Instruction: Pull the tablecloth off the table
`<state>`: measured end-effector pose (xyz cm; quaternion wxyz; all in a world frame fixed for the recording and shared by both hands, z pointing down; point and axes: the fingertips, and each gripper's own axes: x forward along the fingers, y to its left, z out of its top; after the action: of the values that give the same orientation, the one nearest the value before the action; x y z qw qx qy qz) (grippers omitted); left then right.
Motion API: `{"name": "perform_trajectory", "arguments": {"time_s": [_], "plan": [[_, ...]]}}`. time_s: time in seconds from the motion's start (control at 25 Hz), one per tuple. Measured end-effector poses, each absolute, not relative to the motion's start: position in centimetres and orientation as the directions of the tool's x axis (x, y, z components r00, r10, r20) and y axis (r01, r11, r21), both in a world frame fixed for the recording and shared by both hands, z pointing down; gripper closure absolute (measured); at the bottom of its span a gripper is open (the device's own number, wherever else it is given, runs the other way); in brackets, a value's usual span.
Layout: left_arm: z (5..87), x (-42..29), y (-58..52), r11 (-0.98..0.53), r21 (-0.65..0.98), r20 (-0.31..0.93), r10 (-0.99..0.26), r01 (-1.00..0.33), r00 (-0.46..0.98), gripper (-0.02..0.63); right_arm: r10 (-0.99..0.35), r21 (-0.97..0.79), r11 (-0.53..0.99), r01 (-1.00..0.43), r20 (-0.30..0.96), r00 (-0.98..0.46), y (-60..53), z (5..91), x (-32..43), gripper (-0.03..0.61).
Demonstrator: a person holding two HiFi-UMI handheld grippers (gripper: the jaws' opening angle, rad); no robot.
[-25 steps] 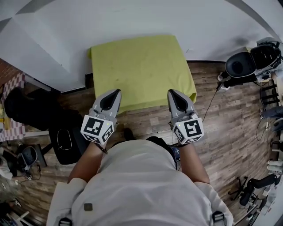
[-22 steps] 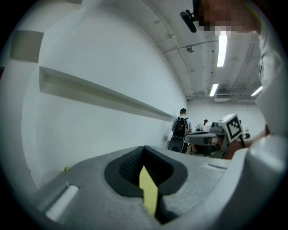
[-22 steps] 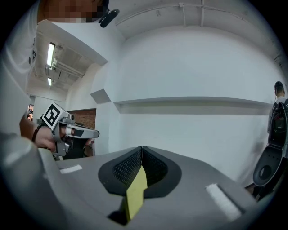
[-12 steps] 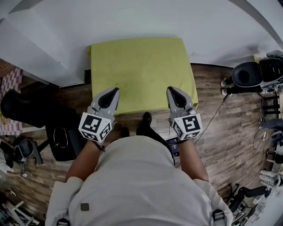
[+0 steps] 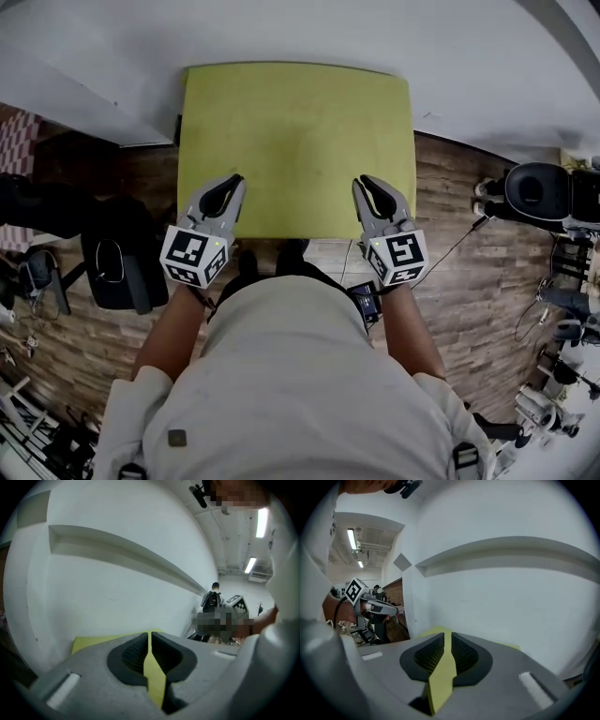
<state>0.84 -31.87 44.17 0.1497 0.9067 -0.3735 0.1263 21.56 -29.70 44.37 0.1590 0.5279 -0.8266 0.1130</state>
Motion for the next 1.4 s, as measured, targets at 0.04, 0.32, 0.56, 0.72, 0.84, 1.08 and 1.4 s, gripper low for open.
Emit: {"name": "perform_trajectory", "arguments": {"time_s": [0.04, 0.32, 0.56, 0.72, 0.84, 1.08, 1.4], "plan": [[45.1, 1.0, -32.3, -0.667, 0.177, 0.358, -0.642, -0.724, 0.678, 0.583, -0.824, -0.029, 0.426, -0.904, 0.400, -0.402, -30.1, 45.4, 21.9, 0.511], [51.2, 1.5, -33.5, -0.617, 0.194, 0.471, -0.623, -0.763, 0.624, 0.542, -0.723, -0.097, 0.480, -0.872, 0.519, -0.455, -31.3, 52.0, 23.5, 0.455], [56.7, 1.6, -33.5, -0.590, 0.221, 0.563, -0.573, -0.777, 0.595, 0.476, -0.623, -0.164, 0.496, -0.852, 0.617, -0.481, -31.5, 57.8, 24.2, 0.361], [60.0, 1.9, -33.2, -0.590, 0.211, 0.617, -0.538, -0.780, 0.574, 0.427, -0.560, -0.191, 0.497, -0.846, 0.674, -0.482, -31.3, 61.3, 24.7, 0.315], [62.8, 1.6, -33.1, -0.579, 0.212, 0.663, -0.507, -0.787, 0.551, 0.398, -0.520, -0.197, 0.501, -0.843, 0.710, -0.475, -31.0, 63.8, 24.9, 0.290], [68.6, 0.4, -32.4, -0.561, 0.203, 0.757, -0.430, -0.803, 0.492, 0.331, -0.440, -0.204, 0.483, -0.851, 0.784, -0.438, -29.7, 68.9, 25.2, 0.243], [73.8, 0.3, -31.6, -0.547, 0.202, 0.819, -0.361, -0.812, 0.447, 0.308, -0.356, -0.181, 0.476, -0.861, 0.855, -0.377, -29.0, 74.5, 26.1, 0.209]]}}
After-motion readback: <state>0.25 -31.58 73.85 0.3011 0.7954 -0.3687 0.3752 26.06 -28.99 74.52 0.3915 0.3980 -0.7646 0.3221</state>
